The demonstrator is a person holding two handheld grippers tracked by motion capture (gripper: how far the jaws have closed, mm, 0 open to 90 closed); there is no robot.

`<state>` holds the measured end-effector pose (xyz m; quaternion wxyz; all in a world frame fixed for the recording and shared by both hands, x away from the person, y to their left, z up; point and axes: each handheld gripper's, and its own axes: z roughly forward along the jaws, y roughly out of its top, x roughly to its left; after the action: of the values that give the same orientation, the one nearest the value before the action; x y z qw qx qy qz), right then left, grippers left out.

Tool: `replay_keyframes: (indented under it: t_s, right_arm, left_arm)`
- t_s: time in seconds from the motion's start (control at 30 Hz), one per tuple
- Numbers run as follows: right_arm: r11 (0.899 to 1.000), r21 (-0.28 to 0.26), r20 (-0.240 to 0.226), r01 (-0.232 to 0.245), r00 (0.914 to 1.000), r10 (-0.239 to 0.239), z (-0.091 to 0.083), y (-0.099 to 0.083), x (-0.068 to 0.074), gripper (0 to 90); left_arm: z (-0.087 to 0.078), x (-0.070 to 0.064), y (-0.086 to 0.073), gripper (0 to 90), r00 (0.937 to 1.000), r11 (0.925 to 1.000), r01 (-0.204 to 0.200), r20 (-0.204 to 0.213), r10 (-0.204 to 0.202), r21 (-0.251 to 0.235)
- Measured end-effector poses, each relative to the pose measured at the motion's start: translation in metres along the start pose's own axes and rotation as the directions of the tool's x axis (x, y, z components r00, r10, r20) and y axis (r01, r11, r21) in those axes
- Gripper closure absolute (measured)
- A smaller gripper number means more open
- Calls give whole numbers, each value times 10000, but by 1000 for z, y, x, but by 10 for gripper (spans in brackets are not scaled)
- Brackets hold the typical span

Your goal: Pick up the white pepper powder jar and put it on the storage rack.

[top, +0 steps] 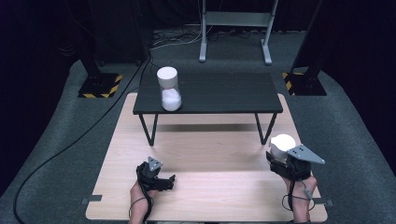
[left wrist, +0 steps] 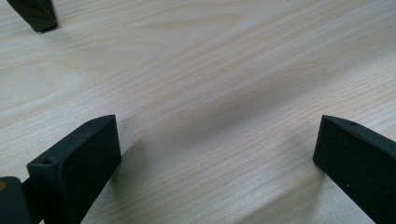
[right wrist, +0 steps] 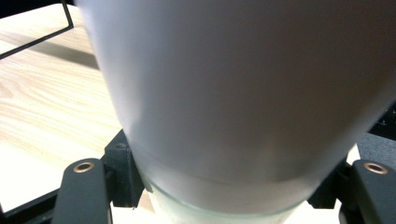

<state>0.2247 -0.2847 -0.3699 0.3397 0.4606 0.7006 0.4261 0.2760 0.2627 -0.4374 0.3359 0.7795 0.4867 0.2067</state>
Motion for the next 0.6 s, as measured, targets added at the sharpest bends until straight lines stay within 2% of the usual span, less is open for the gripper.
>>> replay_keyframes:
  t_s: [0.6]
  right_arm:
    - [9998,-190,-250,70,9997,-75,14,21,-6,300]
  left_arm:
    - [0,0,0,6,10000,10000,-22,-14,22,-8]
